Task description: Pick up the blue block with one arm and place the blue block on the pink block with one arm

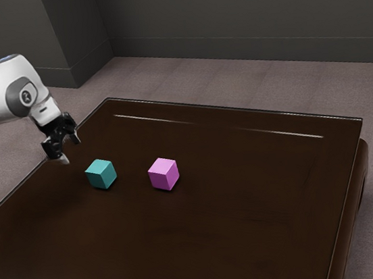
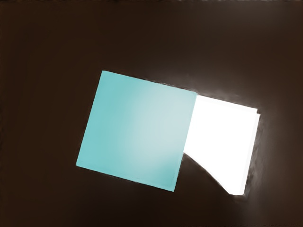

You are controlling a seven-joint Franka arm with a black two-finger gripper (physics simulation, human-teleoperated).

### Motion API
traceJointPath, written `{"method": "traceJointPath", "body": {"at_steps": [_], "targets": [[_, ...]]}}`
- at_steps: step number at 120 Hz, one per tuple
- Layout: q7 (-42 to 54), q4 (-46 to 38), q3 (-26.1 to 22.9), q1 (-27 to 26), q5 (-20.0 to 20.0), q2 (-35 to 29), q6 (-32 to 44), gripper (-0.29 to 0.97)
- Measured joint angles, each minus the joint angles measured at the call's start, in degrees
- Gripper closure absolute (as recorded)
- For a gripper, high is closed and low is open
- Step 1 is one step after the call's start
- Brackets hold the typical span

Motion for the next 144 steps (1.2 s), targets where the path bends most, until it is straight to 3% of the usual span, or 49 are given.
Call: {"method": "traceJointPath", "body": {"at_steps": [41,95,115,125,144], "targets": [[4.3,5.7,-1.0,-4.2,8.4,9.0,1.3,0.00],[4.2,2.5,-0.8,-5.0,7.9,10.1,0.8,0.00],[3.9,2.4,-0.8,-5.2,7.8,10.1,0.9,0.24],[3.8,2.4,-0.8,-5.1,7.8,9.9,0.9,0.31],[3.6,-2.2,-0.9,-5.0,4.8,-0.5,-0.5,0.35]]}}
